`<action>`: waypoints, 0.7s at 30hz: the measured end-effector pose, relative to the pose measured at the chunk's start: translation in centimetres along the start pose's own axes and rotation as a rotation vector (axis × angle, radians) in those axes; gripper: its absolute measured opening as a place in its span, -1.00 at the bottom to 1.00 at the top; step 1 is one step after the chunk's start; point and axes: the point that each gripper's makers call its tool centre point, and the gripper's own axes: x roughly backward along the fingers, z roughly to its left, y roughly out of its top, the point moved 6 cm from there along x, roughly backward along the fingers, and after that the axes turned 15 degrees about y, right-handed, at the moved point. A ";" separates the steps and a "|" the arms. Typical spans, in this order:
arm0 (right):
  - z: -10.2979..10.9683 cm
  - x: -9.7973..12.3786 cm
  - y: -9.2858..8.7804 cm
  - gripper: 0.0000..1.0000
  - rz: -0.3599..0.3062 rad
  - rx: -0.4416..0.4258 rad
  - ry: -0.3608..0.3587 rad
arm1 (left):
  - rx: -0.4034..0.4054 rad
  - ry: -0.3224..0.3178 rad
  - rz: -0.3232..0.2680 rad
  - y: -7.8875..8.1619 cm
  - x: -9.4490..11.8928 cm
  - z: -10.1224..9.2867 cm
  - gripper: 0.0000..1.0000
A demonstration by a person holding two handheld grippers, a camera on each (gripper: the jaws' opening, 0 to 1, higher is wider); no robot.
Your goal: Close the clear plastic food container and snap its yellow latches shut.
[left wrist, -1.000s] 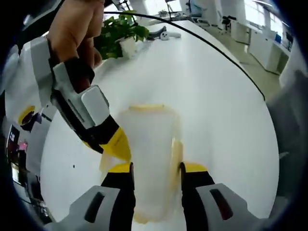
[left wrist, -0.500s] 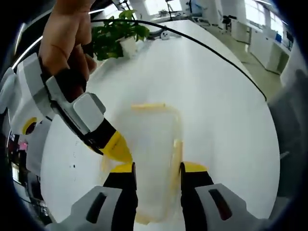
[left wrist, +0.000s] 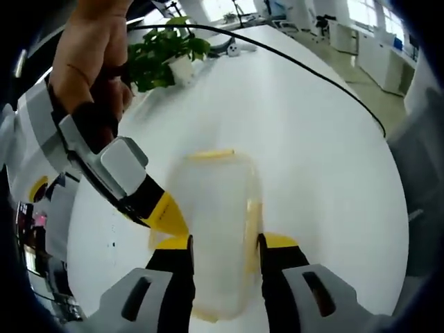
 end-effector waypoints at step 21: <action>3.6 1.3 -1.8 -0.03 0.073 0.078 -0.146 | -0.037 -0.075 0.043 -1.7 2.0 1.1 -0.19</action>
